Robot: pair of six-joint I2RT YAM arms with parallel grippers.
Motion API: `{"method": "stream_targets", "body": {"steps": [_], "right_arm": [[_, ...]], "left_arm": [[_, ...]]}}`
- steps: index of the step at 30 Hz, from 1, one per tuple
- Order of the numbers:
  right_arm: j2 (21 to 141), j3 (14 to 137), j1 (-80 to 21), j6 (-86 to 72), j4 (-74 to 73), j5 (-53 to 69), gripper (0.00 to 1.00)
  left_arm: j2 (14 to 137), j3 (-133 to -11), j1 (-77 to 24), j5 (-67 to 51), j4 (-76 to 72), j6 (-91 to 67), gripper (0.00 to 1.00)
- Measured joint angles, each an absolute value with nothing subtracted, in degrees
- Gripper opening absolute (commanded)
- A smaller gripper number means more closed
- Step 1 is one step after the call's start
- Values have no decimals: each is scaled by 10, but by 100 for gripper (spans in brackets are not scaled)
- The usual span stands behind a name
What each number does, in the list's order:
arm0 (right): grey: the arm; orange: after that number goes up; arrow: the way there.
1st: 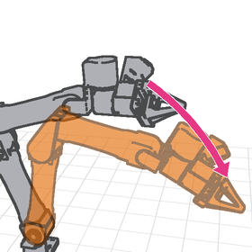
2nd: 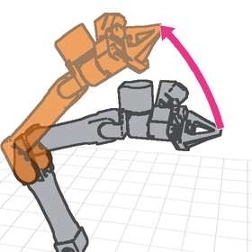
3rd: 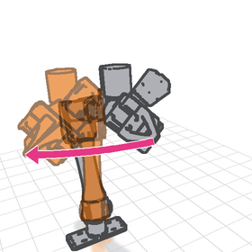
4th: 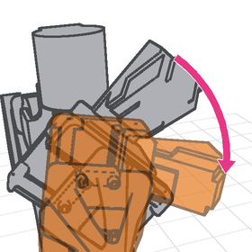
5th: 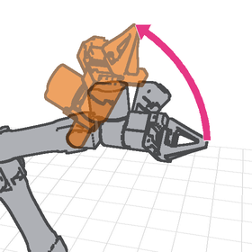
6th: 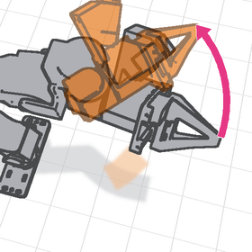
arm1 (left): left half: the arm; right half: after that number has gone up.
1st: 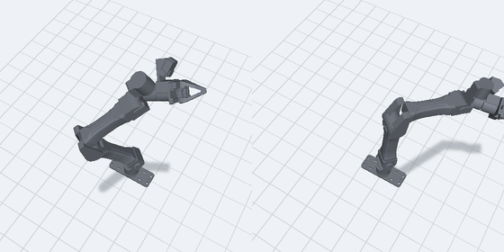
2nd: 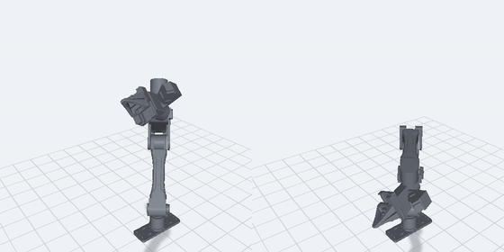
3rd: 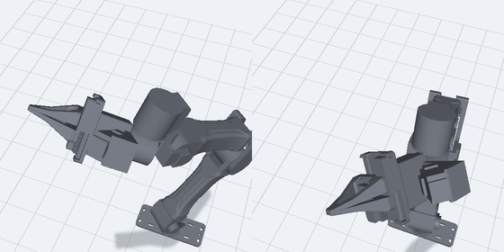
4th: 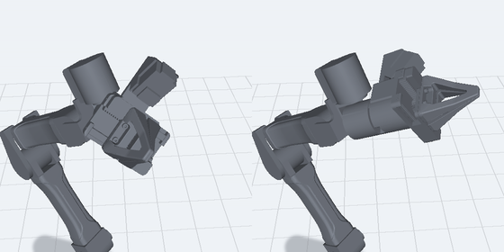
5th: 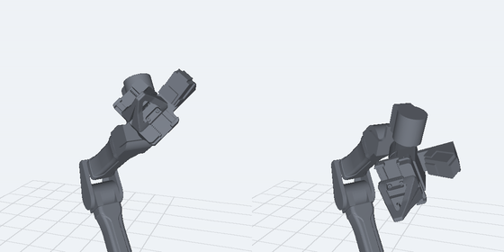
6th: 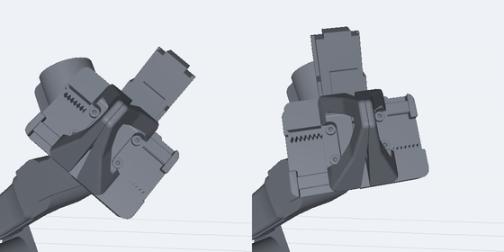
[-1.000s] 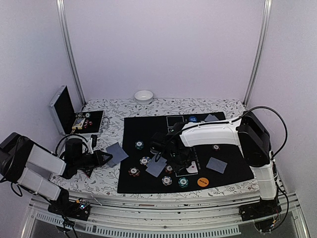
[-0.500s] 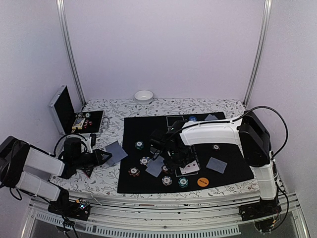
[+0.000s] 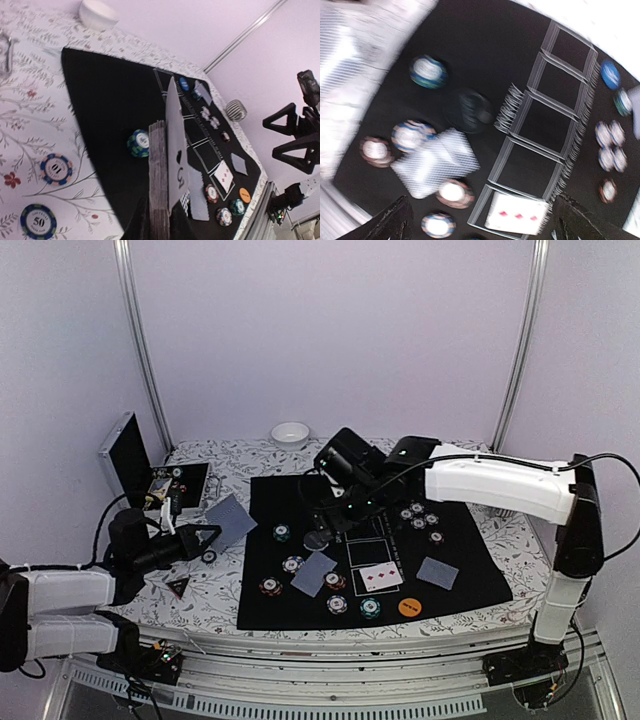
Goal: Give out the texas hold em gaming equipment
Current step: Pick up the poker card from the face-down deck piles.
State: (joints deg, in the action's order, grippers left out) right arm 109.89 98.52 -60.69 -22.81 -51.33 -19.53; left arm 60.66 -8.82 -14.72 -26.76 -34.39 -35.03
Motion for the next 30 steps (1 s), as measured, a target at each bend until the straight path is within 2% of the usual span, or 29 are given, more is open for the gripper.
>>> {"method": "stream_targets", "body": {"steps": [3, 6, 9, 14, 17, 23, 24, 28, 30], "right_arm": [[1021, 921, -606, -168, -361, -90, 100], [999, 900, -603, -129, -240, 22, 99], [1015, 904, -600, -111, -157, 112, 95], [1092, 939, -581, -114, -85, 223, 82], [1134, 963, -576, -115, -73, 261, 65], [1161, 972, -573, -118, -68, 289, 6], [1160, 972, -574, -120, -65, 293, 3], [1152, 958, -572, -127, -55, 300, 2], [1151, 952, -571, -127, -50, 307, 2]], "left_arm": [[548, -83, -152, -294, -358, -349, 0], [486, -72, -167, -317, -390, -351, 0], [438, -64, -187, -332, -414, -355, 0], [410, -63, -216, -349, -447, -367, 0], [420, -63, -223, -356, -461, -374, 0], [464, -62, -227, -365, -486, -397, 0], [466, -62, -227, -365, -490, -400, 0], [477, -61, -227, -363, -498, -406, 0], [486, -60, -227, -366, -506, -410, 4]]}}
